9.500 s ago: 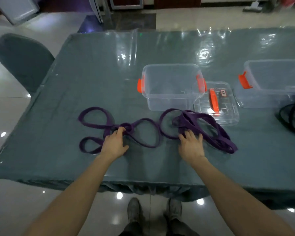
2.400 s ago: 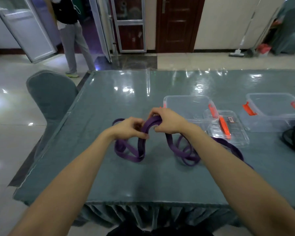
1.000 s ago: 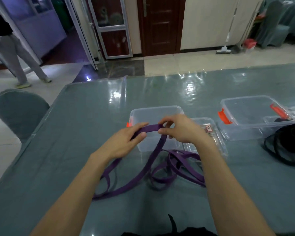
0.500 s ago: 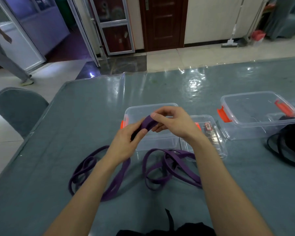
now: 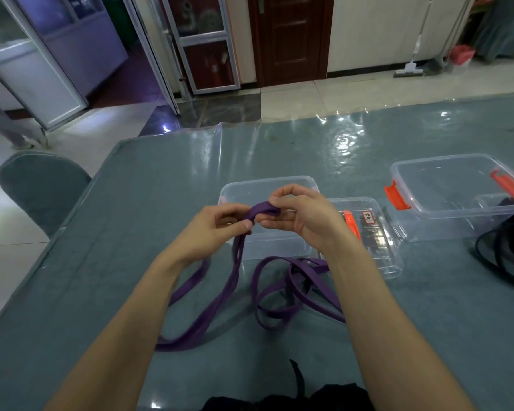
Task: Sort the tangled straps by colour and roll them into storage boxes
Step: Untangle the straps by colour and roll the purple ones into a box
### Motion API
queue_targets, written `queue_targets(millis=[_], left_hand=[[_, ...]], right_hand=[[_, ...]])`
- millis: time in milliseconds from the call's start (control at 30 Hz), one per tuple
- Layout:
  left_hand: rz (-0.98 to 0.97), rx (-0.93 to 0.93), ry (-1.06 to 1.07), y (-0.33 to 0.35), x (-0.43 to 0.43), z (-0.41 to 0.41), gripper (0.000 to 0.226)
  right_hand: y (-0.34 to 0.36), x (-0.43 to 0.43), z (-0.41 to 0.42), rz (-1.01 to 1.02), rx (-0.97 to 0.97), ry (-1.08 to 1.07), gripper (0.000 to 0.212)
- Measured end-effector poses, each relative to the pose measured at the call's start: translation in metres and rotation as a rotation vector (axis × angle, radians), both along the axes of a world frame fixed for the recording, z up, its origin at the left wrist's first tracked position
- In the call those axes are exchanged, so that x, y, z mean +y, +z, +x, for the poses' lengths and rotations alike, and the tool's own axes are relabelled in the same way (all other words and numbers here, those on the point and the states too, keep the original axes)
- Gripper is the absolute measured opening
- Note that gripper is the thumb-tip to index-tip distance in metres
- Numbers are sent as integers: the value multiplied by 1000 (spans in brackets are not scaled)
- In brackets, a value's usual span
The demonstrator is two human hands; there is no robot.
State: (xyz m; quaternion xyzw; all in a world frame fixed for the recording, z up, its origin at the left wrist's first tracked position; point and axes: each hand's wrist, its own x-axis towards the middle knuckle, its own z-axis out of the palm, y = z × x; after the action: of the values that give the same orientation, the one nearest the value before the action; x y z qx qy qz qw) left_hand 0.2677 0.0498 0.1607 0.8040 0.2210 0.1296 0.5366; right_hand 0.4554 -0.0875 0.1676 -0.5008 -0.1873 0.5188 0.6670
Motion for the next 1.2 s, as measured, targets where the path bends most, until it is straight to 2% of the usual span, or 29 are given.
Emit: queue_targets(millis=[100, 200, 367, 467, 600, 667, 767, 833, 867, 933, 1067, 1133, 1200], left_hand=[[2, -68, 1, 9, 0, 5, 33], [36, -63, 16, 13, 0, 7, 28], [437, 212, -89, 31, 12, 4, 21], [621, 343, -227, 46, 10, 8, 26], [704, 396, -259, 60, 13, 16, 28], [757, 418, -287, 64, 15, 19, 24], [819, 474, -332, 67, 18, 18, 19], [856, 497, -342, 69, 19, 17, 18], [869, 506, -346, 70, 19, 17, 17], [883, 520, -364, 72, 17, 19, 14], [902, 528, -421, 78, 7, 27, 14], [908, 499, -422, 83, 3, 27, 15], [894, 478, -425, 88, 3, 26, 18]], right_hand=[[-1, 2, -2, 25, 49, -13, 7], [-1, 1, -1, 22, 74, -10, 11], [-11, -7, 2, -60, -8, 113, 29], [-18, -8, 4, -38, 83, 145, 30], [-26, -10, 3, 16, 231, 133, 23], [-25, -13, 1, -16, 55, 148, 21], [-13, -20, 3, -161, -531, 178, 18], [-5, -22, 5, -255, -904, 174, 27], [-2, -22, 5, -275, -1012, 177, 33], [2, -19, 1, -252, -1072, 218, 43], [-3, -13, -11, -207, -1158, 283, 32], [-8, -13, -12, -186, -1141, 259, 32], [-11, -15, -12, -134, -1046, 214, 31]])
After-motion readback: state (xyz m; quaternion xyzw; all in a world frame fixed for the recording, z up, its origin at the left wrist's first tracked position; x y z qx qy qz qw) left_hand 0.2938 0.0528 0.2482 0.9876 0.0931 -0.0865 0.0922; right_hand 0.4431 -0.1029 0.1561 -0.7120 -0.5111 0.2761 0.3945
